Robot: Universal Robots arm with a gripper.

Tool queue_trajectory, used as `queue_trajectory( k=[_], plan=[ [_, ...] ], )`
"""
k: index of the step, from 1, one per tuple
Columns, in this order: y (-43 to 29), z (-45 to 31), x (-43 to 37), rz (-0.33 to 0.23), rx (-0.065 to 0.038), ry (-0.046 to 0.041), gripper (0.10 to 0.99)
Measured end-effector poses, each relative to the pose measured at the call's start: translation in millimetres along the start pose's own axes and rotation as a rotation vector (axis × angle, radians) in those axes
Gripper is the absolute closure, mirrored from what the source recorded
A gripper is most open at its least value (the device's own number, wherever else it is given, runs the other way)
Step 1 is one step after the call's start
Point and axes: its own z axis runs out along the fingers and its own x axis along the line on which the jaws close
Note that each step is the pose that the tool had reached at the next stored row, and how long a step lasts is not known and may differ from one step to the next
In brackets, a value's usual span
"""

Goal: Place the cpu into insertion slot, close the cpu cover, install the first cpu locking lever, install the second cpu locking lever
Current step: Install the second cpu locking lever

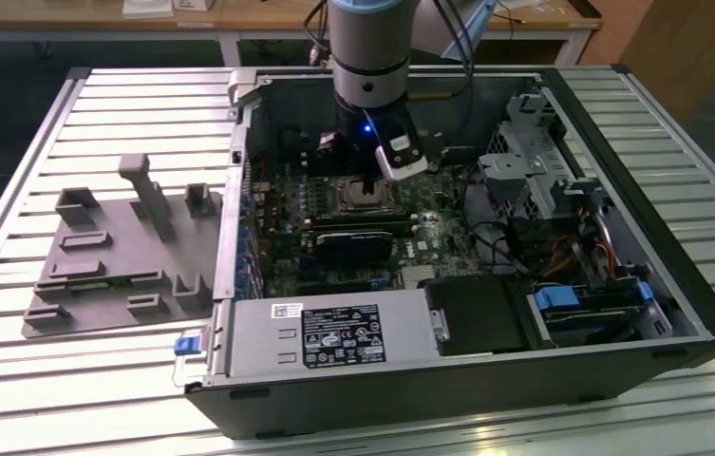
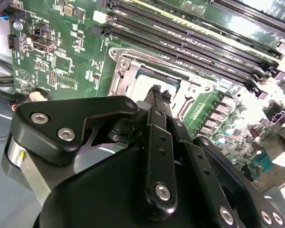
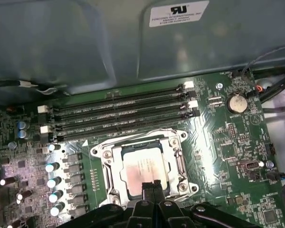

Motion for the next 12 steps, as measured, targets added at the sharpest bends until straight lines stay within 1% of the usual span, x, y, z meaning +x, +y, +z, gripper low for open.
queue_trajectory(
  k=[1,5,12],
  plan=[
    [1.2,0.5,0.1,0.000,0.001,-0.0001,0.984],
    [4.3,2.2,-0.1,0.000,0.002,0.0002,0.984],
    [4.6,2.5,-0.5,0.000,0.002,0.0004,0.984]
  ],
)
